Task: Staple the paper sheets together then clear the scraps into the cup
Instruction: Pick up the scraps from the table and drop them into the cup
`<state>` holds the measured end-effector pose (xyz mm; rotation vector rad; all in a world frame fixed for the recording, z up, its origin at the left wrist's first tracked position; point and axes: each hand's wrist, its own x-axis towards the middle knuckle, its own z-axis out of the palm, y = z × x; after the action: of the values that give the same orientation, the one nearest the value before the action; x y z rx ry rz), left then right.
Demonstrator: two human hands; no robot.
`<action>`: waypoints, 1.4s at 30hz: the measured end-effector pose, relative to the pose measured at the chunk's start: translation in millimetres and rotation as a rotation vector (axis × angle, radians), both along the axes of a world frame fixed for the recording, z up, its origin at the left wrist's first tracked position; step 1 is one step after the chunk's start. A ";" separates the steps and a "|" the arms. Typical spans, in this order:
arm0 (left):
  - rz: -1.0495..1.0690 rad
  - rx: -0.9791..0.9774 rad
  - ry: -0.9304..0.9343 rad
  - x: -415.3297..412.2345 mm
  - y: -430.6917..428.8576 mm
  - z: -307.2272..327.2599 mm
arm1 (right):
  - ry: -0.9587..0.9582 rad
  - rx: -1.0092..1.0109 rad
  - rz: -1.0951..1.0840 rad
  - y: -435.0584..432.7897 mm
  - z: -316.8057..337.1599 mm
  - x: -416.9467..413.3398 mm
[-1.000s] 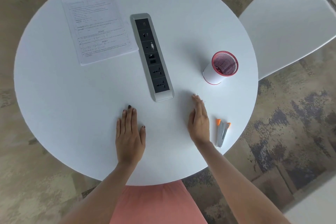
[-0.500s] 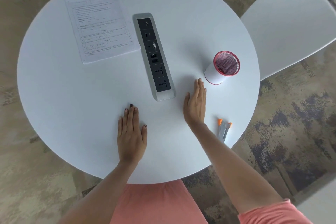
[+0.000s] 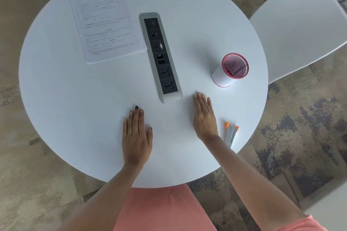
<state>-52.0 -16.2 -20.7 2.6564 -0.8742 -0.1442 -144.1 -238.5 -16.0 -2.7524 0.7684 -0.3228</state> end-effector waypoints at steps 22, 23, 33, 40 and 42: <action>-0.005 0.011 -0.022 0.4 0.0 -1.4 | 0.017 0.131 -0.120 23.7 4.9 22.2; -0.005 0.012 -0.022 0.3 0.1 -1.6 | 0.014 0.104 -0.098 23.1 5.2 18.9; -0.013 0.009 -0.018 0.7 0.4 -2.1 | 0.198 -0.111 -0.166 39.1 28.6 -6.3; -0.013 0.020 -0.013 1.2 1.5 -3.4 | 0.093 -0.041 -0.188 29.0 47.3 7.3; -0.015 0.018 -0.011 1.2 1.4 -3.3 | 0.092 -0.056 -0.214 28.1 53.0 12.3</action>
<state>-50.8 -14.8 -23.9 2.6703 -0.9011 -0.1418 -131.8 -210.4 37.0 -2.7573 1.0980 -0.2641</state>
